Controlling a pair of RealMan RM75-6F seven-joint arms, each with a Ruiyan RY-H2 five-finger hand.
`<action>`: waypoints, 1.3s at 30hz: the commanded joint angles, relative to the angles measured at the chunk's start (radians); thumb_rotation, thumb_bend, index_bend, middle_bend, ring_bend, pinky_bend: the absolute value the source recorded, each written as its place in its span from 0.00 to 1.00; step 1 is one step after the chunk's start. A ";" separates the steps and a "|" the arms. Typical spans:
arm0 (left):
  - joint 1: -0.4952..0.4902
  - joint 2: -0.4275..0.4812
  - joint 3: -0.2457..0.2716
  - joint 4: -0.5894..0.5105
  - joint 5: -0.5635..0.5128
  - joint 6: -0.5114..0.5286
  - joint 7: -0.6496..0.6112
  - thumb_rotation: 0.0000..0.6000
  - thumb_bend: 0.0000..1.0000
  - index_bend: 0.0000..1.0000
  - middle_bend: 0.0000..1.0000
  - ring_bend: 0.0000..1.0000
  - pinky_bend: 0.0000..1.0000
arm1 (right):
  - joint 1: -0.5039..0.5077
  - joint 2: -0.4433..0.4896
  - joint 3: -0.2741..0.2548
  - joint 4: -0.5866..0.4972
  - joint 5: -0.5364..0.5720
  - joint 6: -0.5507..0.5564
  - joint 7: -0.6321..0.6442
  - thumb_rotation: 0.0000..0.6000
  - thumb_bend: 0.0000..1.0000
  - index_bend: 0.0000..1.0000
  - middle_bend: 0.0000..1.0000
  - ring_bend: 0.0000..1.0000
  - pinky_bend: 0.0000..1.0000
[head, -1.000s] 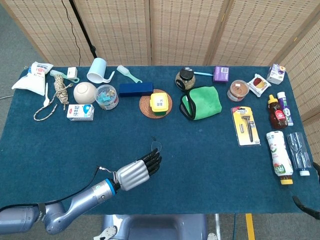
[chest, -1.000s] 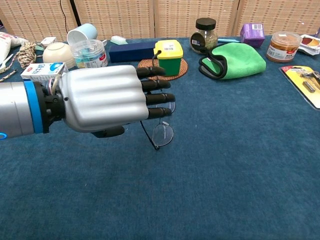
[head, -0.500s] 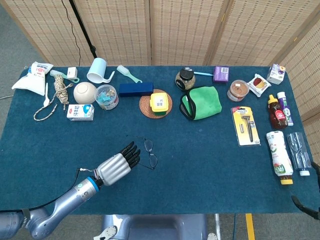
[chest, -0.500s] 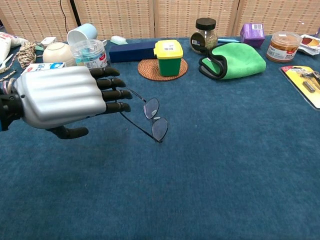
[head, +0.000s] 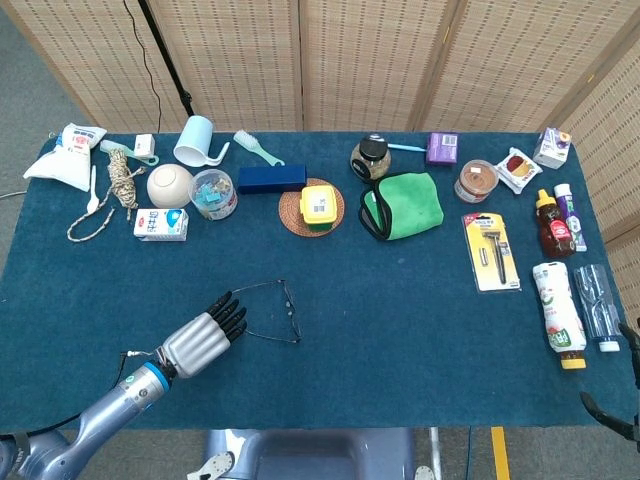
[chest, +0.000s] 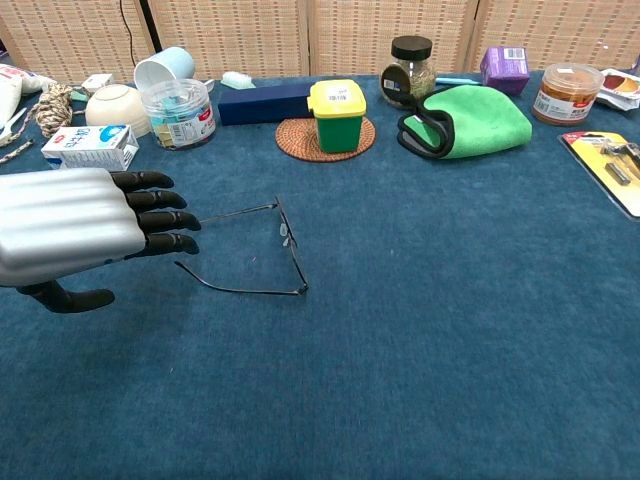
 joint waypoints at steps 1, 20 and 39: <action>0.007 0.016 -0.005 -0.025 0.004 0.019 -0.061 0.81 0.36 0.14 0.11 0.06 0.01 | -0.001 -0.001 -0.001 0.000 -0.001 0.002 0.000 1.00 0.22 0.08 0.00 0.00 0.00; -0.073 -0.057 -0.085 0.049 0.039 -0.042 -0.326 0.38 0.32 0.01 0.00 0.00 0.00 | -0.014 -0.004 -0.003 0.019 0.006 0.011 0.025 1.00 0.22 0.08 0.00 0.00 0.00; -0.184 -0.204 -0.104 0.145 -0.130 -0.083 -0.159 0.53 0.32 0.07 0.00 0.00 0.00 | -0.013 -0.006 0.008 0.034 0.026 0.005 0.042 1.00 0.22 0.08 0.00 0.00 0.00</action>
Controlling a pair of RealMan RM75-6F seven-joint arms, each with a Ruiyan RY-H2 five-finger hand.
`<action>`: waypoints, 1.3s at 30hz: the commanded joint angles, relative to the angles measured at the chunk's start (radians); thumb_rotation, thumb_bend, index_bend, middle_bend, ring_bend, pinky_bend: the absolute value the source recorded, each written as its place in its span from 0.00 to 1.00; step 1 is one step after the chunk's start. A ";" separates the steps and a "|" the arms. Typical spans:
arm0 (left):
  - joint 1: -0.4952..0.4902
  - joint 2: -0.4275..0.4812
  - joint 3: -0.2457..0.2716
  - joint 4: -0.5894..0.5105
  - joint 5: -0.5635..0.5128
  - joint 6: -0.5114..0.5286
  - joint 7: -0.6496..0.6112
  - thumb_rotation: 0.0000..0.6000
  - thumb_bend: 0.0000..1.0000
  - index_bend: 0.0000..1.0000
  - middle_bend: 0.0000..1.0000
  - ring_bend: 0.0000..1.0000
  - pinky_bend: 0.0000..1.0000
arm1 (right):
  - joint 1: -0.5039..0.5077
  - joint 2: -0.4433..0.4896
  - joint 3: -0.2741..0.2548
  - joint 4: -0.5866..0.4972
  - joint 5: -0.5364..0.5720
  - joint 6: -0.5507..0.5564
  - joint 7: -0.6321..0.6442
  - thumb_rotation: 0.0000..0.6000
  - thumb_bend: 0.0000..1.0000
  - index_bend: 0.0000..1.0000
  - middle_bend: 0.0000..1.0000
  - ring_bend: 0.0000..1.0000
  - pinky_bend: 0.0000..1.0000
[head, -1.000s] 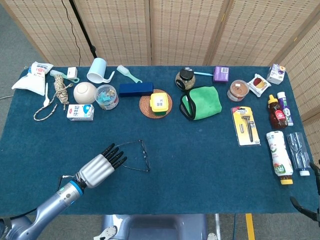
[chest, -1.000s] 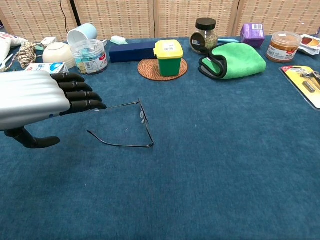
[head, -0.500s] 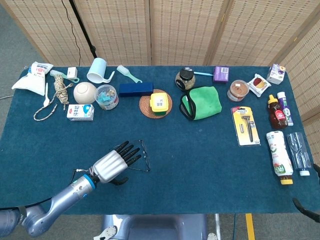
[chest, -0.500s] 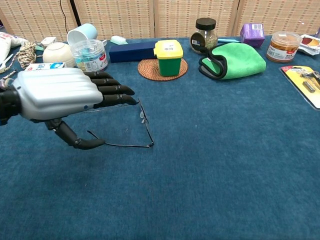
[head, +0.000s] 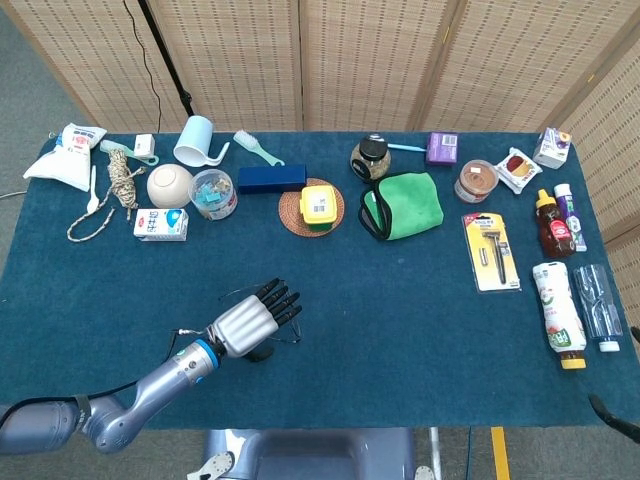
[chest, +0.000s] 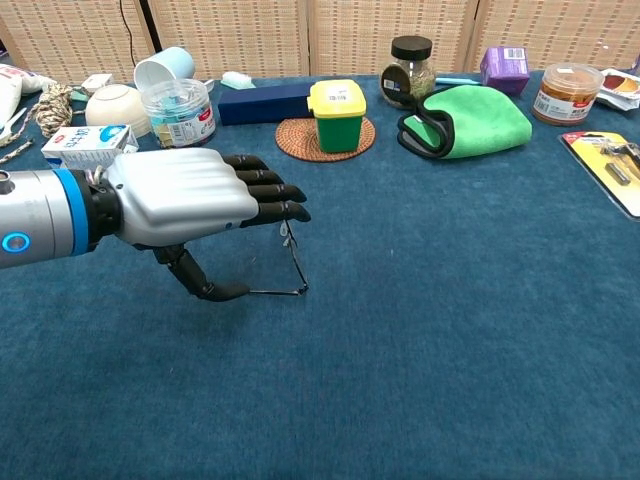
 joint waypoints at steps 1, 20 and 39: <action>-0.009 -0.020 0.008 0.011 -0.013 0.012 0.021 0.56 0.32 0.07 0.00 0.00 0.00 | 0.000 0.000 0.000 0.001 0.000 0.000 0.001 1.00 0.22 0.08 0.00 0.00 0.00; -0.038 -0.111 0.032 0.087 -0.071 0.061 0.079 0.72 0.32 0.07 0.00 0.00 0.00 | -0.010 0.003 -0.001 0.003 0.003 0.007 0.011 1.00 0.22 0.08 0.00 0.00 0.00; -0.051 -0.160 0.048 0.139 -0.098 0.083 0.064 0.78 0.32 0.14 0.00 0.00 0.00 | -0.014 0.001 -0.001 0.011 0.011 0.002 0.021 1.00 0.22 0.08 0.00 0.00 0.00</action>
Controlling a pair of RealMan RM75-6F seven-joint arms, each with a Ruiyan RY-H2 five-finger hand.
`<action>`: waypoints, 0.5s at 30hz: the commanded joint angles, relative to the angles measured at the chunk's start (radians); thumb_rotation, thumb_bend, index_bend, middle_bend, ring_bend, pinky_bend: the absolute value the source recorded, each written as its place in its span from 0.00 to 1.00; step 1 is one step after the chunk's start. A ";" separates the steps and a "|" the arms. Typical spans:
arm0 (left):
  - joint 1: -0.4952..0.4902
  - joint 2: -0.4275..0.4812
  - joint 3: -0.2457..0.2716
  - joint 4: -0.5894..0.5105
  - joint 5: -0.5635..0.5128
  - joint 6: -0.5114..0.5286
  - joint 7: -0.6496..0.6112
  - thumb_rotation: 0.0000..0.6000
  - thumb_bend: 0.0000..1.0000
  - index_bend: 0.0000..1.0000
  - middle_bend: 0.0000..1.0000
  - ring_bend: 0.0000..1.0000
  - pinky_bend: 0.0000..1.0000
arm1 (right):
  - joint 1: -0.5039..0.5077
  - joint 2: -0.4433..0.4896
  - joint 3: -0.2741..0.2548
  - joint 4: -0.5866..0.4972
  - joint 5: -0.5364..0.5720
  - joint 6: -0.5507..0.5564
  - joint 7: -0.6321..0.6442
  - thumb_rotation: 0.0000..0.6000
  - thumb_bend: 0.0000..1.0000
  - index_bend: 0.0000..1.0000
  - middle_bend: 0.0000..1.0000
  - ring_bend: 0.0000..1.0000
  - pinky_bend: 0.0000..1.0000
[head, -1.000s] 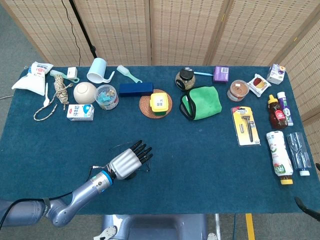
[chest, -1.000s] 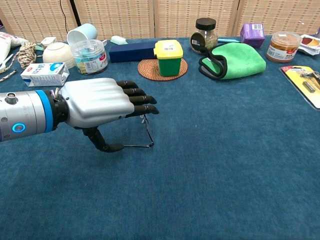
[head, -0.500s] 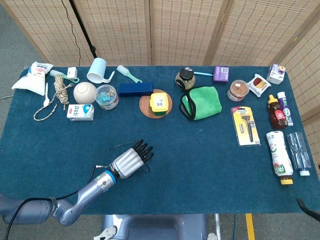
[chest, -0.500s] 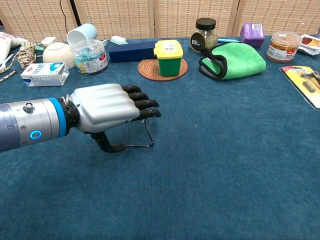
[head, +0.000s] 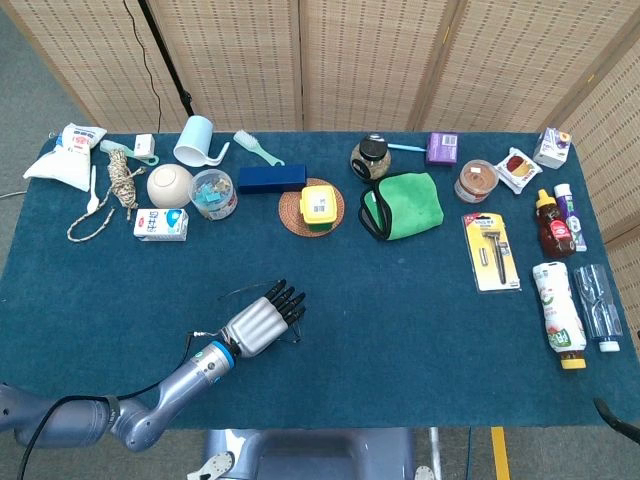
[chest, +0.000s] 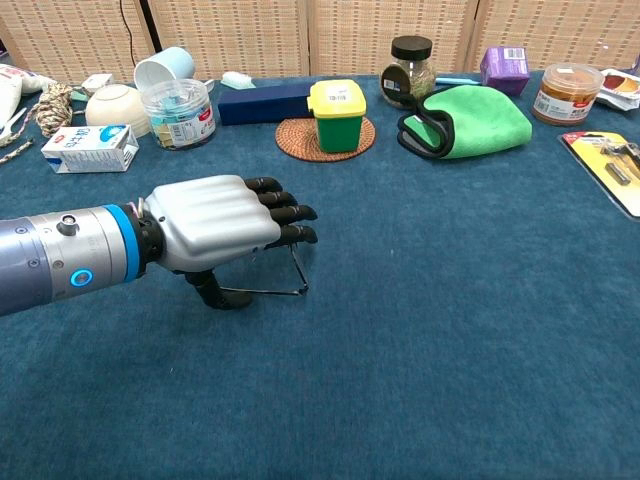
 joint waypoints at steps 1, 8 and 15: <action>-0.001 -0.010 -0.002 0.009 -0.002 0.005 -0.006 0.79 0.32 0.15 0.00 0.00 0.00 | -0.002 0.001 0.000 0.000 0.002 0.001 0.000 1.00 0.22 0.08 0.00 0.00 0.00; 0.001 -0.032 -0.005 0.033 0.002 0.020 -0.025 0.83 0.32 0.27 0.00 0.00 0.00 | -0.004 0.002 0.000 -0.003 0.005 0.001 -0.002 1.00 0.22 0.08 0.00 0.00 0.00; 0.005 -0.041 -0.005 0.044 0.019 0.033 -0.052 0.84 0.32 0.39 0.00 0.00 0.00 | -0.005 -0.001 -0.002 -0.004 0.009 -0.004 -0.004 1.00 0.22 0.08 0.00 0.00 0.00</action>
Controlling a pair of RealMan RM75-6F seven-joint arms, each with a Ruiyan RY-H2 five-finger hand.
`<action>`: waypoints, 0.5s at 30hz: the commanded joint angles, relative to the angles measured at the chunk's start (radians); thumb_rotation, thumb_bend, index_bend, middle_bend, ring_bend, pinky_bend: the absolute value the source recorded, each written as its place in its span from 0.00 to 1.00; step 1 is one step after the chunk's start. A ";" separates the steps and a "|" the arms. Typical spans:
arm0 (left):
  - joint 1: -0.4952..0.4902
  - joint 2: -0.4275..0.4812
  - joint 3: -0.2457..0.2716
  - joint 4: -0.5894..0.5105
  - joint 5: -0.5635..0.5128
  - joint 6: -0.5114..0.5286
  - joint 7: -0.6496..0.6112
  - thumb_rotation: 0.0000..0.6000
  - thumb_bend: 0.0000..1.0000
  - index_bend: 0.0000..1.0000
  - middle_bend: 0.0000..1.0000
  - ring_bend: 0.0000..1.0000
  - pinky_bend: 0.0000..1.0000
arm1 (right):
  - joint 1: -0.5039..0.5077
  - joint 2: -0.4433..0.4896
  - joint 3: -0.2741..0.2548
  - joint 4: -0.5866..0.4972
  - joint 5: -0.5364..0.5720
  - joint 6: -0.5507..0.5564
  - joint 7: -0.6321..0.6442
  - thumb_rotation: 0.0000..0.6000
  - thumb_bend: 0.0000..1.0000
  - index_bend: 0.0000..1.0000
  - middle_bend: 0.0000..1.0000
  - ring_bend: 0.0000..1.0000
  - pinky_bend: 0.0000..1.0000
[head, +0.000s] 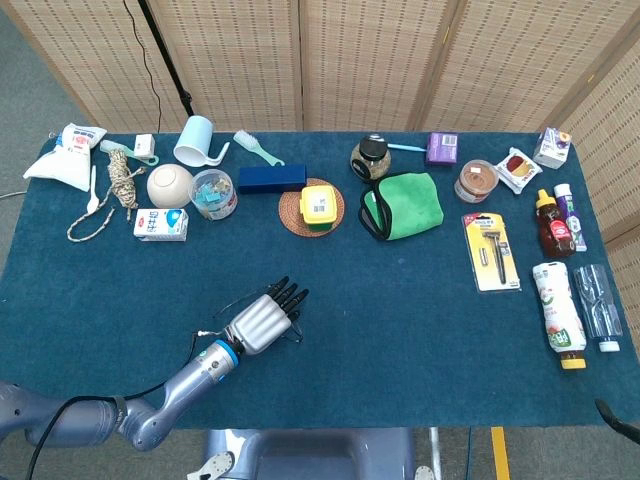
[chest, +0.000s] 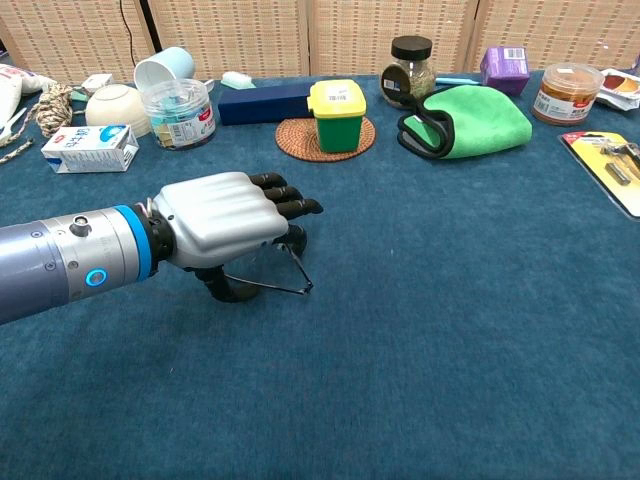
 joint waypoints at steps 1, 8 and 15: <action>0.003 -0.005 0.000 0.006 0.008 0.005 -0.014 0.85 0.32 0.41 0.00 0.00 0.00 | -0.001 0.000 0.000 -0.001 0.000 0.000 0.000 1.00 0.22 0.08 0.00 0.00 0.00; 0.008 -0.011 0.002 0.019 0.034 0.016 -0.036 0.89 0.32 0.51 0.00 0.00 0.00 | -0.004 0.002 -0.002 -0.001 0.000 0.002 0.002 1.00 0.22 0.08 0.00 0.00 0.00; 0.008 -0.007 0.002 0.012 0.024 0.011 -0.027 0.90 0.32 0.50 0.00 0.00 0.00 | -0.005 0.003 -0.002 -0.001 -0.001 0.002 0.004 1.00 0.22 0.08 0.00 0.00 0.00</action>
